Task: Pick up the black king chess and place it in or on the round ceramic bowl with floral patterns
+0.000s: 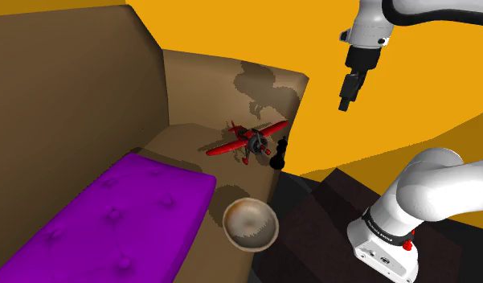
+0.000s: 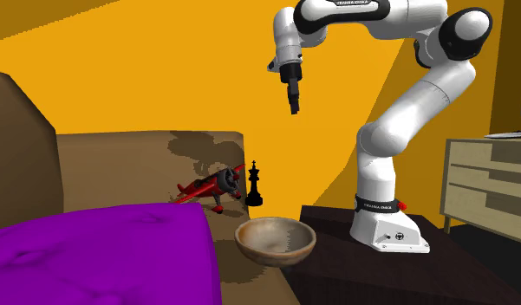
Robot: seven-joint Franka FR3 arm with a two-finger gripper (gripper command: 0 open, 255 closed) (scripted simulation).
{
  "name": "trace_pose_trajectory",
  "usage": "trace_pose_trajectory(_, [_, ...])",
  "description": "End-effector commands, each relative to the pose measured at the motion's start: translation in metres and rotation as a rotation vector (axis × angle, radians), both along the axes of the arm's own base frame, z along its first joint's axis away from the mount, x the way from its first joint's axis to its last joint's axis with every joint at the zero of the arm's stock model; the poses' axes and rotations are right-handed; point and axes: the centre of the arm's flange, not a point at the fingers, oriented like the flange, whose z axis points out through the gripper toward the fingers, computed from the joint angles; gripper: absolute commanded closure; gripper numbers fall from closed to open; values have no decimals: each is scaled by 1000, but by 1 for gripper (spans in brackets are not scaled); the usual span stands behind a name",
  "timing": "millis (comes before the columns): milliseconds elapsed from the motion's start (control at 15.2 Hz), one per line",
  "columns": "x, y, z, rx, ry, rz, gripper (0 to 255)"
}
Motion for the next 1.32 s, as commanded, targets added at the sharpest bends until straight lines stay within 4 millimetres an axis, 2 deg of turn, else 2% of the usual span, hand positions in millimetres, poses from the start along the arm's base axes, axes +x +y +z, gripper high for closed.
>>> trace_pose_trajectory(0, [0,0,0,0,0,0,0])
trace_pose_trajectory(1056, [87,77,-161,-8,-159,52,0])
trace_pose_trajectory(1254, [92,81,-179,-8,-167,55,0])
